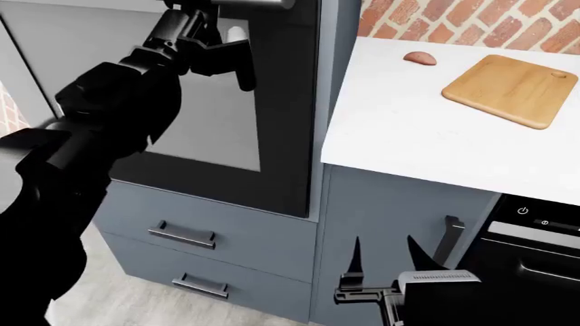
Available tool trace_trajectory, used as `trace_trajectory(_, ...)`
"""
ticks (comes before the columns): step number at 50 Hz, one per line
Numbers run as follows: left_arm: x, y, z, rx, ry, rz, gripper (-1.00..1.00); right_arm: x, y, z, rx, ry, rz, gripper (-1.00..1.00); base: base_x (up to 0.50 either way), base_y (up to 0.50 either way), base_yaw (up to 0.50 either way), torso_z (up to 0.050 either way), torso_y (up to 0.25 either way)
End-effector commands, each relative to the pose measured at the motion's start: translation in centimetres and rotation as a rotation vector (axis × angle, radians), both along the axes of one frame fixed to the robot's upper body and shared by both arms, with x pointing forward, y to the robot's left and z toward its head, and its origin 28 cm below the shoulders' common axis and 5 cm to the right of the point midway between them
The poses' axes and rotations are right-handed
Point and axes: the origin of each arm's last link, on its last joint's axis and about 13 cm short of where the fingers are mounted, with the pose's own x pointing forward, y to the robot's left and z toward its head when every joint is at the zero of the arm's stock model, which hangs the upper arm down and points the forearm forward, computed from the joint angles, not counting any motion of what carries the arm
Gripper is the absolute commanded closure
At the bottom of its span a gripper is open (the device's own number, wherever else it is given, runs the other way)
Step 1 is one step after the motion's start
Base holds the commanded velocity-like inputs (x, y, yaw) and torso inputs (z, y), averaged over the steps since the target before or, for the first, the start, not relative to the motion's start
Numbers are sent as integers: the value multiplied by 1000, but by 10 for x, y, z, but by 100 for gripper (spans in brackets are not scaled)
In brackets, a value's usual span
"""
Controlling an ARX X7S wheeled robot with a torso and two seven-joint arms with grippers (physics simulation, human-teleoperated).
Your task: Open the oven door
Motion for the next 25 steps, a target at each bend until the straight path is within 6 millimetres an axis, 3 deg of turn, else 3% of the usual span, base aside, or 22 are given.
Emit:
trace_trajectory(1,-2,8,21,-65,-101,7,100,0,1,-1,-3,1,4,-100,0,0,0,0,11)
trace_trajectory(25,-24,19,15,-35,-138,-11,100,0,2,-1,-9,-3,9,-100,0,0,0,1,4)
